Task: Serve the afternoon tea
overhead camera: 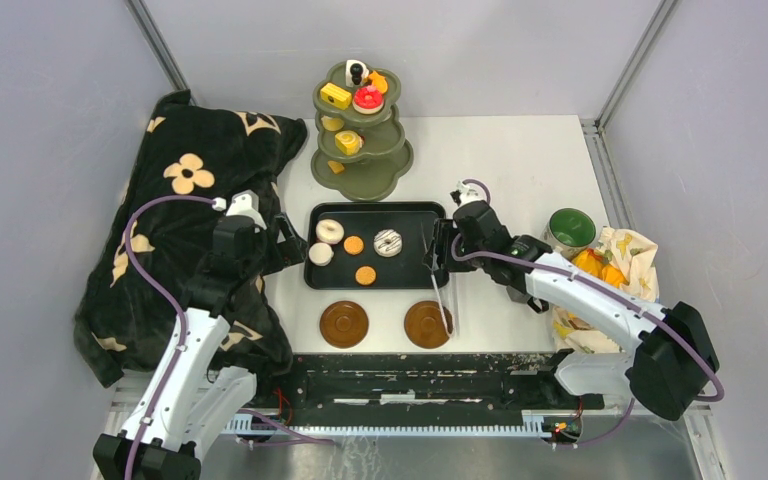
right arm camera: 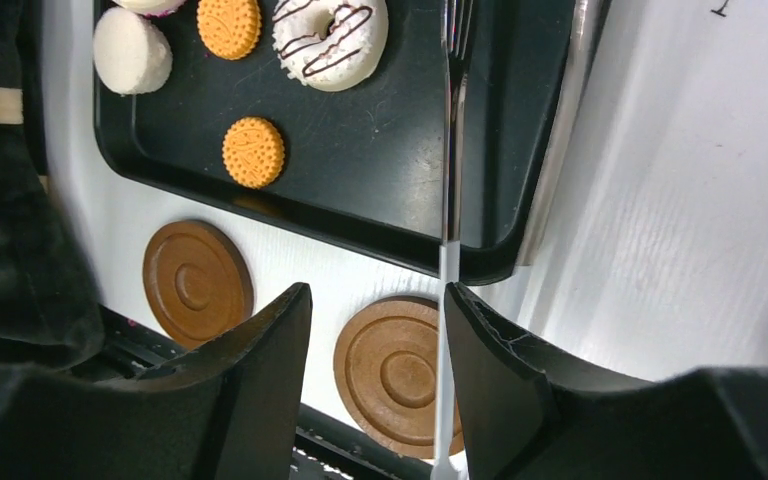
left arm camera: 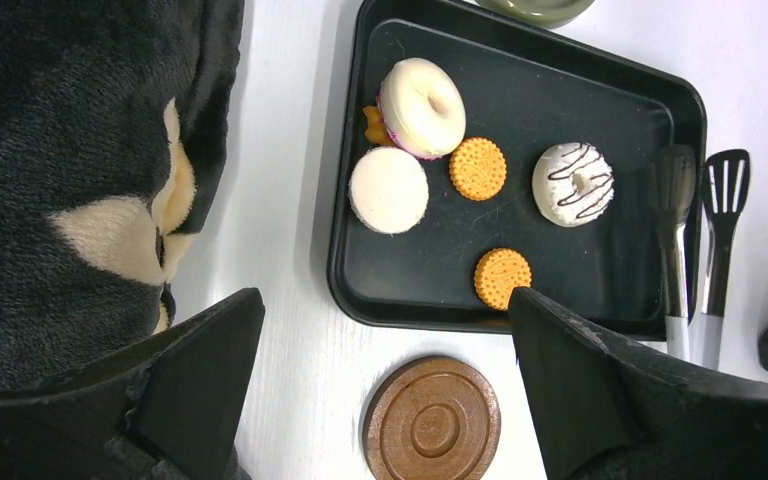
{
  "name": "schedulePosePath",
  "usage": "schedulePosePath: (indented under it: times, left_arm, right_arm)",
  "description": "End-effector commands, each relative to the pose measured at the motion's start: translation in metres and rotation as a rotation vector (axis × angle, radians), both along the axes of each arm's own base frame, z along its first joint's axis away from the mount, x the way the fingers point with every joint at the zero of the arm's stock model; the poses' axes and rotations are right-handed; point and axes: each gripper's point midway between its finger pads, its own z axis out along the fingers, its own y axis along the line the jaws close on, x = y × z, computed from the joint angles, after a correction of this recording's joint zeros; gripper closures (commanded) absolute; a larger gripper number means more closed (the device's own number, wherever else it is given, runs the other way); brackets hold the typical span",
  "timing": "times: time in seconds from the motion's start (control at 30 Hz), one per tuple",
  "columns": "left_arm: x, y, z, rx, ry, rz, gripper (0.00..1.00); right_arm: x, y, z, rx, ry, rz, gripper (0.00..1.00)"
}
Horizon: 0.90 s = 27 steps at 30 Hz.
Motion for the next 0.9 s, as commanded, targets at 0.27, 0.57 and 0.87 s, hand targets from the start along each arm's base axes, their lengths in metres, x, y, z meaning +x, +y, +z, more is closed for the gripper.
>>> schedulePosePath:
  times: [0.27, 0.57, 0.87]
  left_arm:
    - [0.007, -0.001, 0.009, -0.018, -0.043, 0.012, 0.01]
    - [0.008, -0.003, 0.008, -0.024, -0.04, 0.007, 0.01]
    - [0.008, -0.005, 0.006, -0.027, -0.034, -0.005, 0.01]
  right_arm:
    - [0.017, -0.01, 0.015, 0.05, -0.047, -0.052, 0.42]
    - [0.02, -0.068, -0.03, -0.14, 0.023, -0.195, 0.42]
    - [0.001, -0.108, -0.041, -0.285, 0.07, -0.299, 0.42]
